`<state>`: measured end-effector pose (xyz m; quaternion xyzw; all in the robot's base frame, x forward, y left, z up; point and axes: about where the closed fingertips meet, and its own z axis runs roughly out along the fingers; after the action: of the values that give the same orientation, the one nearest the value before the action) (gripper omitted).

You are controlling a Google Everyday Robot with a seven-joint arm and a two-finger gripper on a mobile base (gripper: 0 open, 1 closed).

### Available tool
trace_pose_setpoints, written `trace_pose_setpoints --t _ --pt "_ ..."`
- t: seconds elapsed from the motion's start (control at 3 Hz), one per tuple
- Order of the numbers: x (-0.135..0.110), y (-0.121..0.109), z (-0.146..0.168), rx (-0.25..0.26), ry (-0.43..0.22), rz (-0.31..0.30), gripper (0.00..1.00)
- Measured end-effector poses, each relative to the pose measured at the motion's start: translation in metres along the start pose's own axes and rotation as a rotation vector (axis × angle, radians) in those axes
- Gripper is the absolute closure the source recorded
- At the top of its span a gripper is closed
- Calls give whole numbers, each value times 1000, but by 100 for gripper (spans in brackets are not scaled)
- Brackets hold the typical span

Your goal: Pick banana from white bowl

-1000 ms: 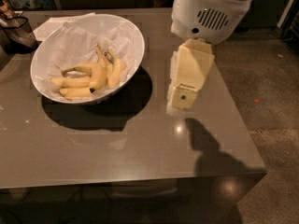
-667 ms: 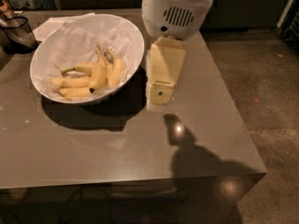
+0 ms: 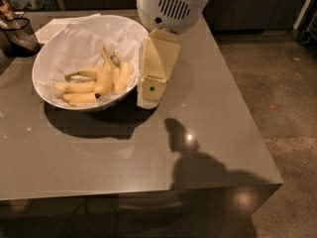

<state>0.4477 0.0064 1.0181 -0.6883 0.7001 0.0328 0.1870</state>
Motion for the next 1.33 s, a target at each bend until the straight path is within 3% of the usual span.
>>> trace_pose_setpoints --t 0.67,1.0,1.33 --pt "-55 -40 14 6 -1 -55 0" --pt "-63 -42 12 22 -21 -63 0" --pt "-74 -55 36 -26 -31 -9 0"
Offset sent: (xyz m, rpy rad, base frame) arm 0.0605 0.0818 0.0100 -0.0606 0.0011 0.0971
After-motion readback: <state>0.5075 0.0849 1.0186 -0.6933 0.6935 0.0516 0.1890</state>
